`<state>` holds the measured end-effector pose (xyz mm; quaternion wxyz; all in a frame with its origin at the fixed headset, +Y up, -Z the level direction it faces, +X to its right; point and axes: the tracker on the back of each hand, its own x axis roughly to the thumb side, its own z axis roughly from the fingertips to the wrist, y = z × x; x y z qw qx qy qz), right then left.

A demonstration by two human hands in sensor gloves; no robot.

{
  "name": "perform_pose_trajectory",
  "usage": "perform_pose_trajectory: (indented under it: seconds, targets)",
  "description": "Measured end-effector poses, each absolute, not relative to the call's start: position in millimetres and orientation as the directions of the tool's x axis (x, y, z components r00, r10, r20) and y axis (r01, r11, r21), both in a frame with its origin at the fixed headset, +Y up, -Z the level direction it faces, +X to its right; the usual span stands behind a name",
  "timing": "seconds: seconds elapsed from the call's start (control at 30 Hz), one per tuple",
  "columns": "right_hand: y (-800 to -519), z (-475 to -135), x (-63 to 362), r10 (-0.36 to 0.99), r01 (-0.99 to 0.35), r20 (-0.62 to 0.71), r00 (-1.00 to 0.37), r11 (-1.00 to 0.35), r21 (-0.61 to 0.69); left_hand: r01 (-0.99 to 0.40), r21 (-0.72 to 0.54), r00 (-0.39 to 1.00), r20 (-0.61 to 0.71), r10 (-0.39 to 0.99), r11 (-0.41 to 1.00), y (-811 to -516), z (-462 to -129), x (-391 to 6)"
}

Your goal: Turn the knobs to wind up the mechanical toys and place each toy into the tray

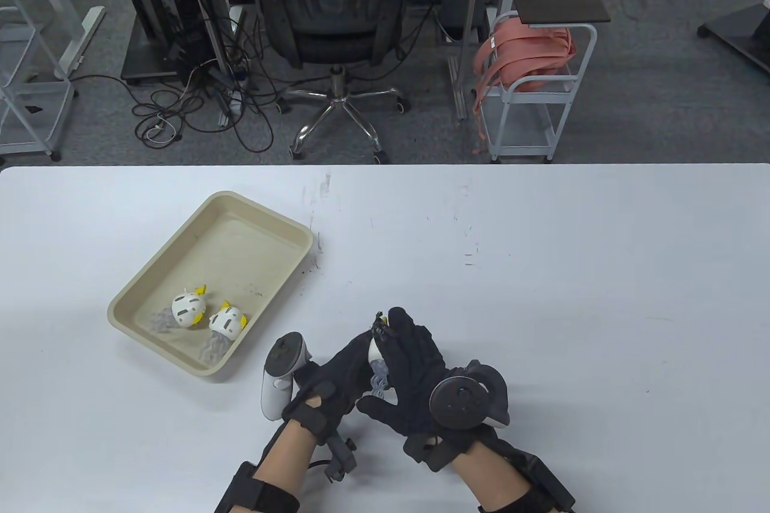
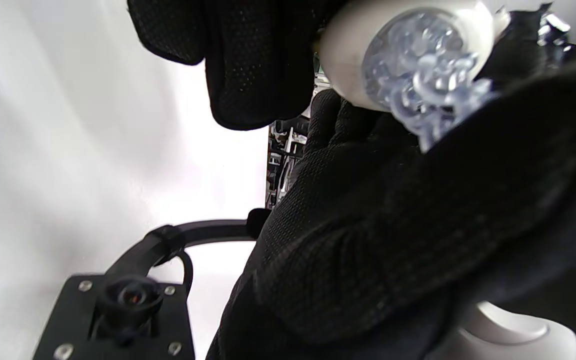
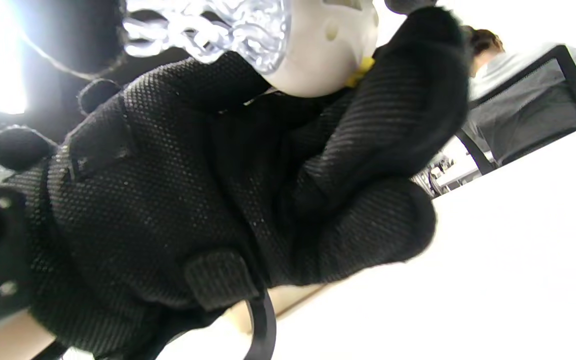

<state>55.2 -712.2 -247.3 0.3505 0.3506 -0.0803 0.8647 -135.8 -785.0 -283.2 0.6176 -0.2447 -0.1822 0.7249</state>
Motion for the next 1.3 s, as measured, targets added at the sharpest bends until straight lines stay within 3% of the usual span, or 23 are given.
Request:
perform_pose_trajectory:
  seconds: [0.23, 0.73, 1.3]
  targets:
    - [-714.2, -251.1, 64.4, 0.585, -0.699, 0.642, -0.496, -0.708, 0.104, -0.847, -0.519, -0.07, -0.105, 0.992, -0.115, -785.3, -285.1, -142.0]
    - [-713.1, -253.1, 74.1, 0.557, -0.716, 0.577, -0.597, -0.695, -0.07, -0.892, -0.451, 0.007, -0.073, 0.997, -0.027, -779.0, -285.9, -149.0]
    - [-720.9, -261.5, 80.9, 0.649, -0.764, 0.518, -0.557, -0.645, -0.014, -0.908, -0.407, 0.102, 0.007, 0.995, 0.095, -772.3, -285.2, -151.4]
